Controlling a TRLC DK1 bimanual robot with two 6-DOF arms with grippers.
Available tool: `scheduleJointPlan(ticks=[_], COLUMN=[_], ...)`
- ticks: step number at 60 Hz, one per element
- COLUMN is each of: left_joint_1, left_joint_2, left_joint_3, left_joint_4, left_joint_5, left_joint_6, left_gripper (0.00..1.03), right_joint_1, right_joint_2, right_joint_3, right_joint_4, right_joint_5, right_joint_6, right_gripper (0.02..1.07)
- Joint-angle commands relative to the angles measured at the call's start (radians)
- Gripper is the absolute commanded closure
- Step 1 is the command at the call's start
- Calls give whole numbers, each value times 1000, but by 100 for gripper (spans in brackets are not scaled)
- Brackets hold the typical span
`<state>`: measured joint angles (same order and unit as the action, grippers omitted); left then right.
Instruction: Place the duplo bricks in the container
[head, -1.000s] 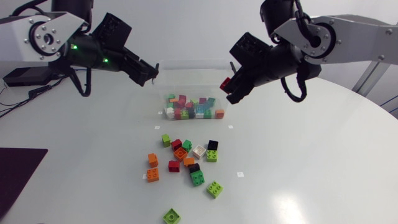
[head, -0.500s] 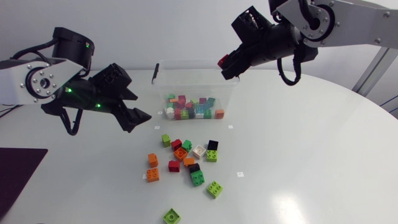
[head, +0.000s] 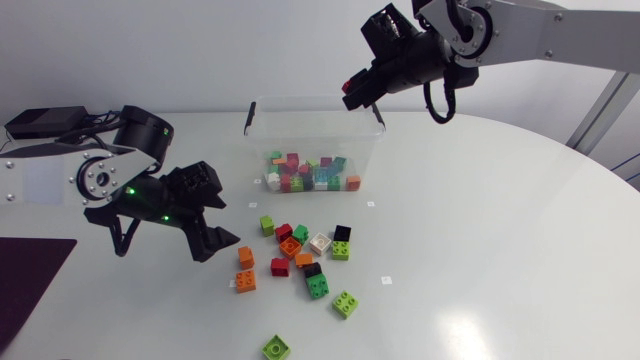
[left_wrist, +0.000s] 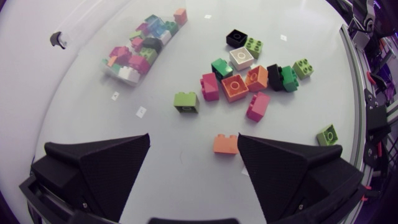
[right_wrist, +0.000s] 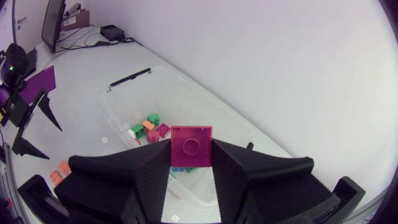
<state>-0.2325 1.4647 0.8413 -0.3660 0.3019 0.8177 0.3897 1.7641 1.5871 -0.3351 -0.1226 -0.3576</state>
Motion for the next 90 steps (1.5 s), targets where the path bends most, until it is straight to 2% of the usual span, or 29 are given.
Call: scheduleJointPlan(ticks=[1,17,19,20,21,24,26,46,71,81,87,90], left_joint_1=[-18,-45,-45,-45,-45,-45,-47,-64,-56,-65,-67,-67], left_joint_2=[19,48,54,55,57,63,69,152,215,261,278,283], left_joint_3=[-41,-67,-68,-68,-68,-68,-68,-34,-18,-13,-10,-8], left_joint_4=[-4,-5,-5,-5,-5,-5,-5,16,88,90,91,98], left_joint_5=[3,-1,-1,-1,-1,-3,-3,-21,-26,-26,-26,-26], left_joint_6=[47,72,77,77,78,83,87,97,103,110,112,110], left_gripper=[5,5,5,5,5,5,5,6,8,20,30,43], right_joint_1=[-8,-9,-8,-9,-8,-8,-6,-5,35,77,117,140], right_joint_2=[31,120,135,138,141,140,135,24,-210,-288,-338,-361], right_joint_3=[34,94,106,111,116,119,120,77,-196,-331,-418,-460], right_joint_4=[19,38,34,34,31,27,25,-10,-12,-33,-56,-71], right_joint_5=[12,32,47,47,49,58,60,52,20,20,23,24], right_joint_6=[31,37,43,46,51,59,57,54,48,39,35,32], right_gripper=[81,80,71,62,46,12,6,6,6,6,6,6])
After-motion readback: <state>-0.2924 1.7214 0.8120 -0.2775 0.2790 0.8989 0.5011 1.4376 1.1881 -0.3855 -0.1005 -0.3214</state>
